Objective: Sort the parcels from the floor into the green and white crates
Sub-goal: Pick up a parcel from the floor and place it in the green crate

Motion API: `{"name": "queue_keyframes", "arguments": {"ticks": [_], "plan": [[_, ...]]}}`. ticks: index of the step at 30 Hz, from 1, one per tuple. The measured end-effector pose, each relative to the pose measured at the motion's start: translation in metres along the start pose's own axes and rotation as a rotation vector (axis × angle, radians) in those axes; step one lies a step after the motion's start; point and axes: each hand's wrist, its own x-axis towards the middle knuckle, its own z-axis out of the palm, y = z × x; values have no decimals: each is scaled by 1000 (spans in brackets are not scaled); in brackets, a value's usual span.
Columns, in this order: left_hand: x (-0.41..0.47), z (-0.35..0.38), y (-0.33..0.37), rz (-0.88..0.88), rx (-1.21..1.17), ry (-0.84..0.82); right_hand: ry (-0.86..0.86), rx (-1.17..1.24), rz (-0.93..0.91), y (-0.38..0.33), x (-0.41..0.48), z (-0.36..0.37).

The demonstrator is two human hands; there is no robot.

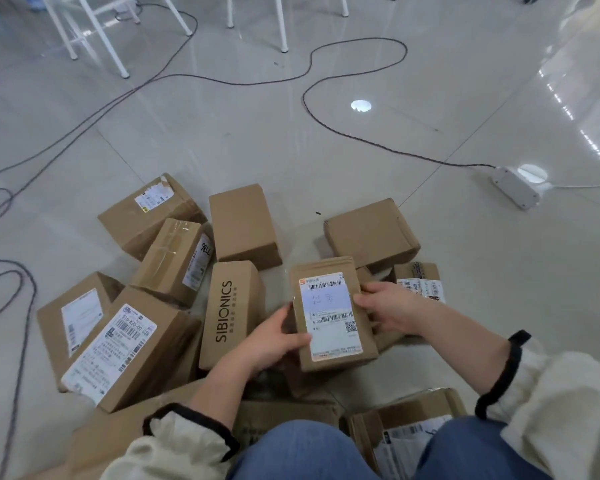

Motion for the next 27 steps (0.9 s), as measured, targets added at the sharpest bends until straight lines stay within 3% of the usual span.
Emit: {"name": "queue_keyframes", "arguments": {"ticks": [8, 13, 20, 27], "plan": [[11, 5, -21, -40, -178, 34, -99, 37, 10, 6, 8, -7], [-22, -6, 14, -16, -218, 44, -66, 136, -62, -17, -31, -10], [-149, -70, 175, 92, -126, 47, 39, 207, -239, -141, -191, -17], [-338, -134, 386, 269, -97, 39, 177, 168, -468, -304, -430, -33]]}}
